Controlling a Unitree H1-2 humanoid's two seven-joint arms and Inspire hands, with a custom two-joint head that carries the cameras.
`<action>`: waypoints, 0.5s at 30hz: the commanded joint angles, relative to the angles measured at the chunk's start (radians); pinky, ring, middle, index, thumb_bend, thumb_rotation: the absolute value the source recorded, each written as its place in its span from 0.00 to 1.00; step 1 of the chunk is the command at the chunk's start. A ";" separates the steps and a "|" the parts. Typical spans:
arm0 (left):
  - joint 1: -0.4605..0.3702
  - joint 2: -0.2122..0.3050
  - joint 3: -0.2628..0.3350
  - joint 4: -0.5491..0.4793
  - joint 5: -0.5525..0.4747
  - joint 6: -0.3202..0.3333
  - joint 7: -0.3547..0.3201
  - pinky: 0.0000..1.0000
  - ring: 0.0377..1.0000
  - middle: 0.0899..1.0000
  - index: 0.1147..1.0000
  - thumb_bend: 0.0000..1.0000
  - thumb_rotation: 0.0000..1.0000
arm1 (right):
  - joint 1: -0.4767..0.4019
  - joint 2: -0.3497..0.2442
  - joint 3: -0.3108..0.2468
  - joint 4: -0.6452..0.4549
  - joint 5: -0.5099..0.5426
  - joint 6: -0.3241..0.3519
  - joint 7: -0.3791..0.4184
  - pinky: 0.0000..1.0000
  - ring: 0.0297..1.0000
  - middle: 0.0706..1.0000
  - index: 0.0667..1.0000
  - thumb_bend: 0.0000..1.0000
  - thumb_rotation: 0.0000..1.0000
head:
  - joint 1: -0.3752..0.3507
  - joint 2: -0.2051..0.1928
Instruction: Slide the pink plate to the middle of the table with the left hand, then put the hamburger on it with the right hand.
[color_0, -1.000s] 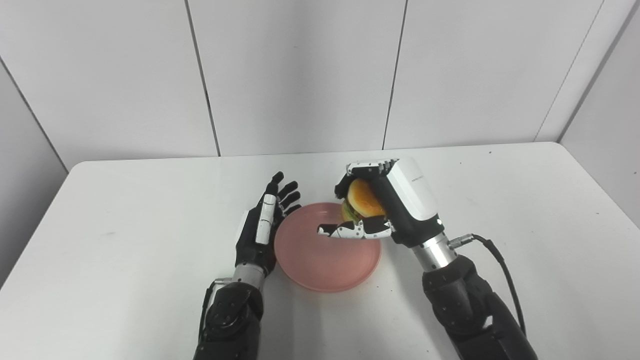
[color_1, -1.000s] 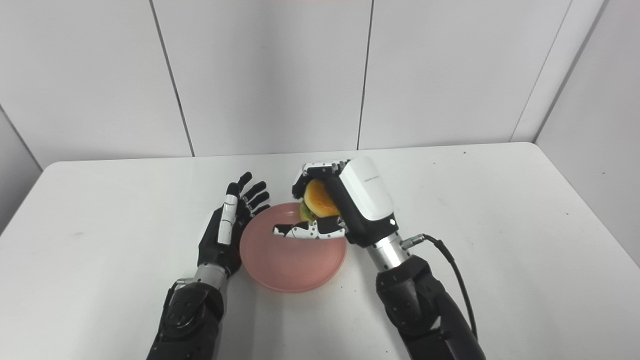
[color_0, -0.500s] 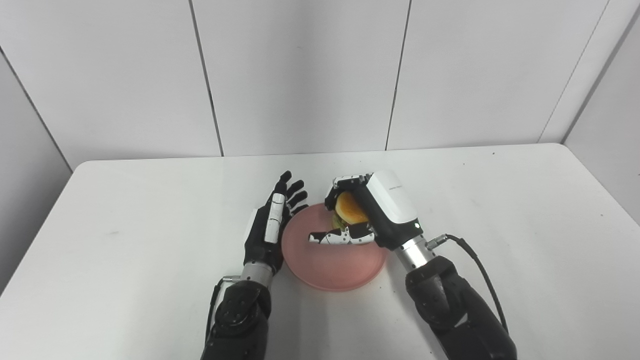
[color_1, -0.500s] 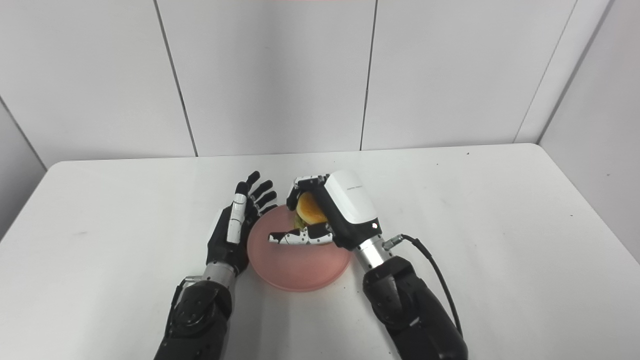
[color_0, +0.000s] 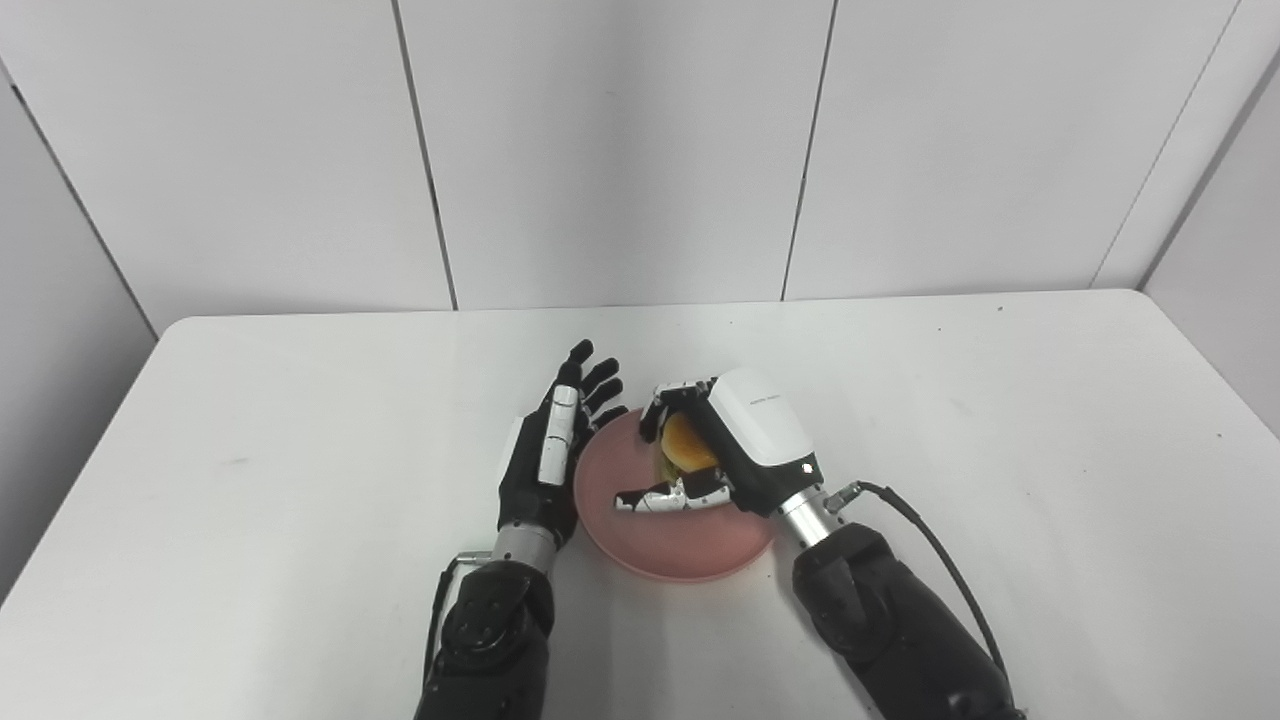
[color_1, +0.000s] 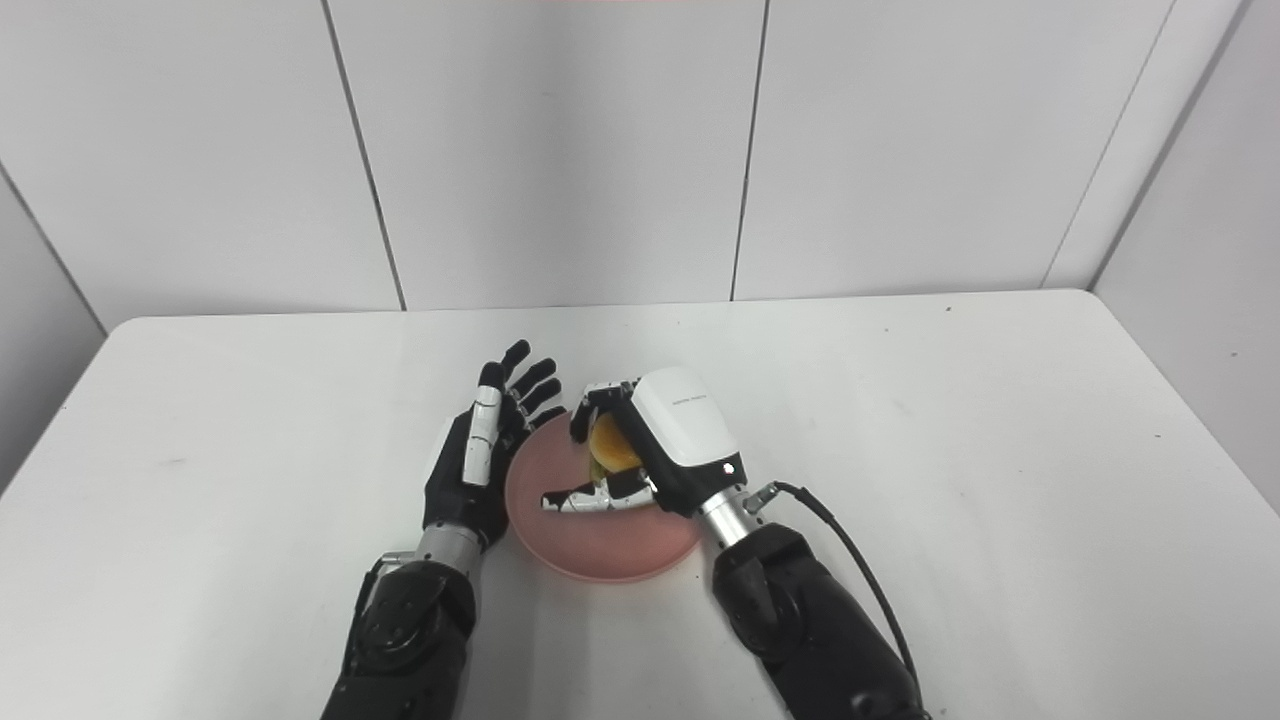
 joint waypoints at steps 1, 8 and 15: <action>0.027 -0.006 0.005 0.025 -0.009 0.047 0.004 0.80 0.87 0.87 0.89 0.75 0.89 | -0.049 -0.005 0.005 -0.027 -0.017 -0.014 -0.038 0.26 0.29 0.35 0.42 0.63 0.46 | -0.001 0.003; 0.032 0.001 0.000 0.006 -0.015 0.050 -0.011 0.79 0.86 0.82 0.88 0.74 0.89 | -0.030 -0.023 0.022 -0.066 -0.050 0.043 0.024 0.75 0.74 0.76 0.79 0.74 0.93 | -0.007 0.007; 0.037 0.017 -0.010 -0.019 -0.006 0.069 -0.011 0.80 0.86 0.83 0.89 0.74 0.91 | -0.007 -0.029 0.013 -0.116 -0.031 0.029 0.022 0.92 0.87 0.89 0.97 0.78 1.00 | -0.016 0.008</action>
